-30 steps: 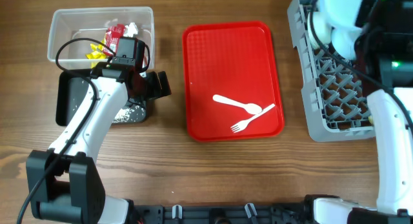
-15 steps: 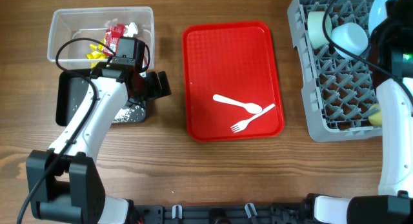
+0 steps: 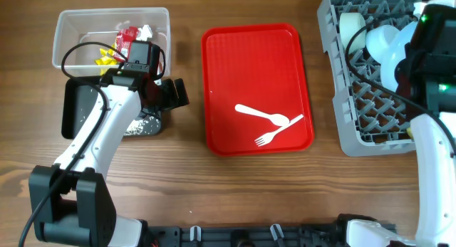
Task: Sort waste into correct bins and load items into the dishwasher rack
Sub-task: 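Carry the light-blue plate into the grey rack and release it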
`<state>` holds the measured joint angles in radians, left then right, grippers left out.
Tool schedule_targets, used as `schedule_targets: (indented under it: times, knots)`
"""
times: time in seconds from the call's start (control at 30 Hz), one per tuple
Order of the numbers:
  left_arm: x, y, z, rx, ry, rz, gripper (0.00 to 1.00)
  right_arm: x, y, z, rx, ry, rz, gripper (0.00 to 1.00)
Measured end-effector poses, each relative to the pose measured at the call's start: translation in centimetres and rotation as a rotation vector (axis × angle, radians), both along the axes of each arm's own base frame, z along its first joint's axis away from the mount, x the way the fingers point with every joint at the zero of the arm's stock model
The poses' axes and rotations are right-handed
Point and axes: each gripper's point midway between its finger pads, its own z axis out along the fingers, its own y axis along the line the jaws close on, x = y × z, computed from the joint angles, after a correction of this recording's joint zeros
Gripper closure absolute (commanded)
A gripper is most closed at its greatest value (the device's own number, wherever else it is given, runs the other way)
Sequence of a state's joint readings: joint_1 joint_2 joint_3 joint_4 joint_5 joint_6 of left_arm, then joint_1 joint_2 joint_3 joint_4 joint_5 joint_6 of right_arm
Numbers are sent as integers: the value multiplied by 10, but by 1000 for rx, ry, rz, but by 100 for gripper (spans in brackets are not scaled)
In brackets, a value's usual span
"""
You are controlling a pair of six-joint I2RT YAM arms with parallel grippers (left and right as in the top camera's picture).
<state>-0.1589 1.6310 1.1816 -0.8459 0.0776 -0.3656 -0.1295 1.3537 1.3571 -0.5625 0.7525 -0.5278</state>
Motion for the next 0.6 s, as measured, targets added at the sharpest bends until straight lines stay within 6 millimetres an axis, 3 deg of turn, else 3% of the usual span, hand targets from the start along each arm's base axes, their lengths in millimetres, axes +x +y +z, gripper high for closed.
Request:
schedule_targets:
  times: [0.1,0.23,0.6]
  knots:
    - [0,0,0,0,0,0,0,1,-14,-24,-14,24,-17,96]
    - [0,0,0,0,0,0,0,6,-15,-52,-23,24,-4,96]
    - [0,0,0,0,0,0,0,11,-9,-87,17,110,44,96]
